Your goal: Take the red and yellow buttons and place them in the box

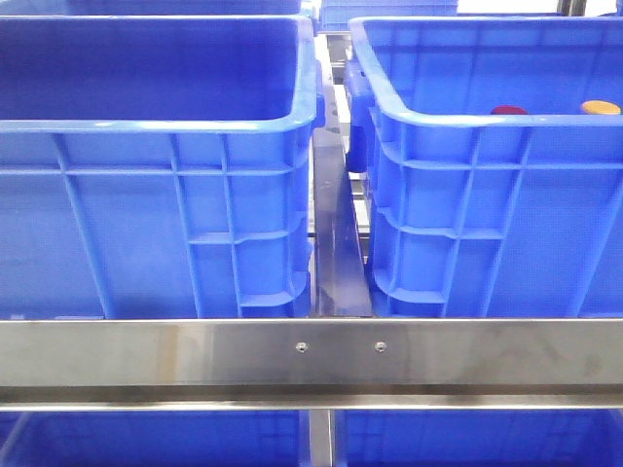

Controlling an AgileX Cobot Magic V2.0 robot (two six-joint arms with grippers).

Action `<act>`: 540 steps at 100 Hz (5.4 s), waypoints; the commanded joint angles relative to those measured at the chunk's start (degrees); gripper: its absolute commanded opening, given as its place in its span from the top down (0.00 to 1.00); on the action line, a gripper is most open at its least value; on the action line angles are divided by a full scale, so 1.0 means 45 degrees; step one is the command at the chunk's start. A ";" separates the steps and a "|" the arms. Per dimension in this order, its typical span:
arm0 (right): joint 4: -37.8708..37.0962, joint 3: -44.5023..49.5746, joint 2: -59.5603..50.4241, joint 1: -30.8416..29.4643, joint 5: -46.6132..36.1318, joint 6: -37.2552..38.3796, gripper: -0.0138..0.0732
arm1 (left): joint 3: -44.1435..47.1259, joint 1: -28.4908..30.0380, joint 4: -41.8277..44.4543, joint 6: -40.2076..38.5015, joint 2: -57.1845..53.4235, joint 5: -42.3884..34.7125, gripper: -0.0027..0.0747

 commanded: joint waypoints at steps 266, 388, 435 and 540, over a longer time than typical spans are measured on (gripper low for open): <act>-0.0064 0.3348 -0.6683 -0.0088 0.0507 -0.0101 0.92 | 0.8259 0.1574 -0.1647 0.3143 -0.4833 -1.0003 0.99; -0.0064 0.3348 -0.6683 -0.0088 0.0507 -0.0101 0.92 | 1.1201 0.3124 -0.2553 0.3115 -0.5306 -1.3453 0.99; -0.0064 0.3348 -0.6683 0.0117 0.0581 -0.0101 0.92 | 1.1201 0.3124 -0.2553 0.3115 -0.5306 -1.3453 0.99; -1.8215 0.3861 -0.7729 0.0117 -0.0431 1.7974 0.92 | 1.1201 0.3124 -0.2553 0.3115 -0.5306 -1.3453 0.99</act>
